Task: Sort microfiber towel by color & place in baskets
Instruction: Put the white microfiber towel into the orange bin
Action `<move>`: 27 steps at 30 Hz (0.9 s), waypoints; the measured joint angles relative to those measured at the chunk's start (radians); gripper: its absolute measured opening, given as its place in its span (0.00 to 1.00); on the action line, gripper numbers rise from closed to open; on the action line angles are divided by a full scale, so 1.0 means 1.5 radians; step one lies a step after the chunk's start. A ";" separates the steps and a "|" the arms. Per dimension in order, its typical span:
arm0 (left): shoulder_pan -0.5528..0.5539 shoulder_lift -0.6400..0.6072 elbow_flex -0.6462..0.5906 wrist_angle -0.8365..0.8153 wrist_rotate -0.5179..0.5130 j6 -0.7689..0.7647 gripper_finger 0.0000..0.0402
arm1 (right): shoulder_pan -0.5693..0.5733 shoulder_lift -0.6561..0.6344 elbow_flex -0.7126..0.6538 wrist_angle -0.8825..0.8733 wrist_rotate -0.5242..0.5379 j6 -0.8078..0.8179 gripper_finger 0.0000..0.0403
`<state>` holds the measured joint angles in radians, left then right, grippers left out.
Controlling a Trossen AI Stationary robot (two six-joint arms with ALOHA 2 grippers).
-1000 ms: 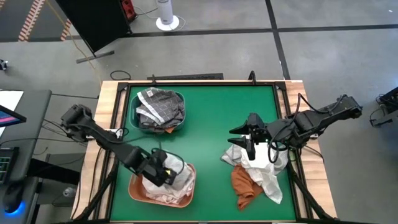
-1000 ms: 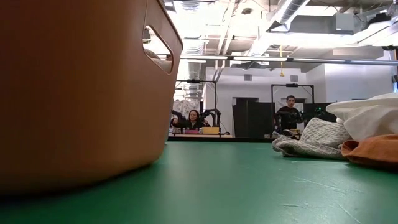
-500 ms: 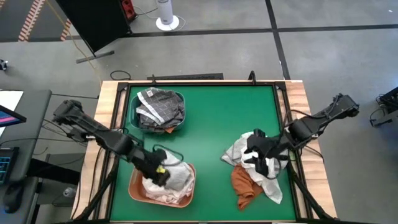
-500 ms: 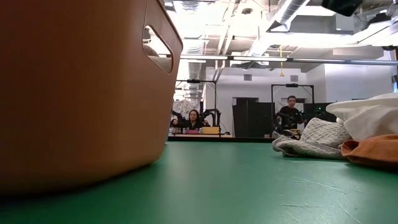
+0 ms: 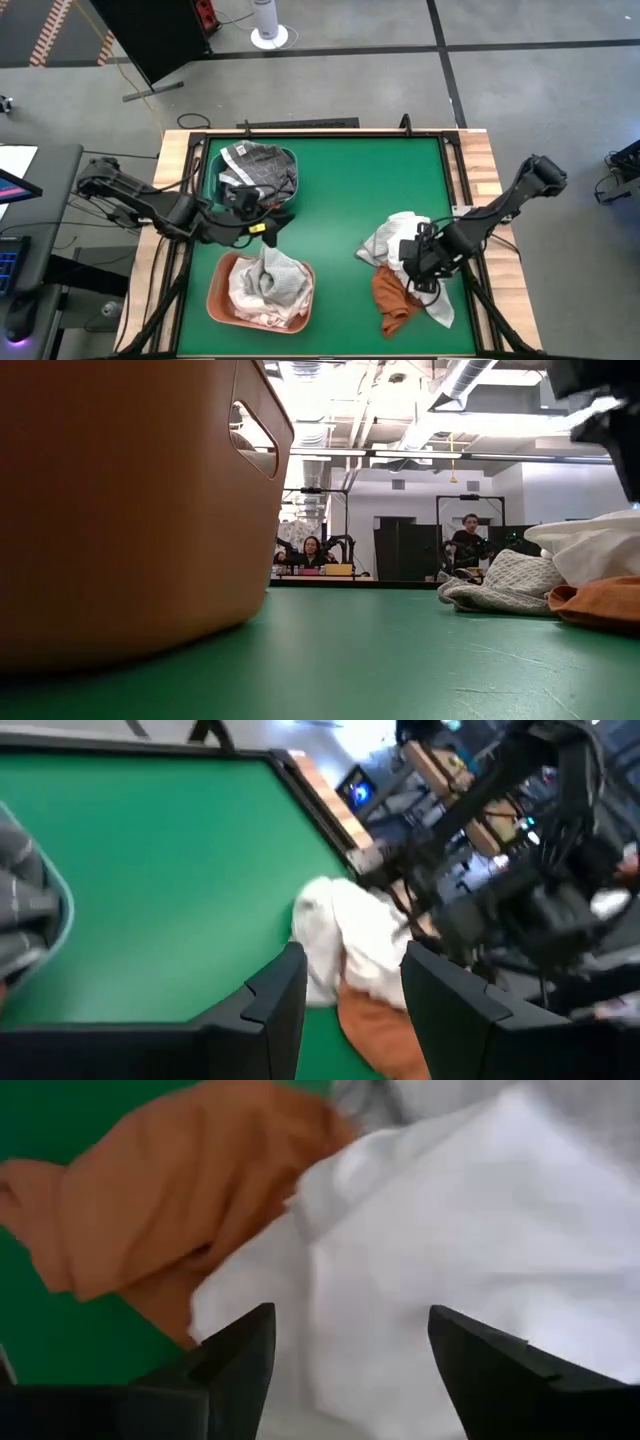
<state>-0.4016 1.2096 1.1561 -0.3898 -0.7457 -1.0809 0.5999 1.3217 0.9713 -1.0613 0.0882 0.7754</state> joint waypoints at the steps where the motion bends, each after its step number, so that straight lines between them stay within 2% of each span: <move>1: 0.006 0.003 0.000 0.004 -0.001 0.009 0.39 | 0.002 0.008 -0.012 0.019 -0.010 0.002 0.72; 6: 0.022 0.031 0.000 0.003 0.000 -0.001 0.39 | 0.002 0.070 -0.059 0.065 -0.020 0.012 0.70; 9: 0.022 0.051 0.000 0.003 0.005 -0.034 0.39 | 0.001 0.107 -0.066 0.079 -0.018 0.014 0.62; 12: 0.022 0.064 0.000 0.004 0.013 -0.048 0.38 | 0.001 0.126 -0.066 0.114 -0.015 0.009 0.45; 17: 0.015 0.066 0.000 0.029 0.026 -0.026 0.38 | -0.001 0.111 -0.067 0.162 -0.010 0.008 0.09; 22: -0.002 0.056 0.000 0.150 0.027 0.137 0.38 | -0.011 0.039 -0.046 0.145 0.008 0.025 0.10; 27: -0.006 0.057 0.000 0.218 0.028 0.249 0.38 | -0.032 -0.058 0.020 0.142 0.090 0.011 0.10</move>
<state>-0.4099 1.2957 1.1564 -0.0626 -0.7040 -0.7074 0.5524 1.2346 1.0014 -0.8476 0.2230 0.7915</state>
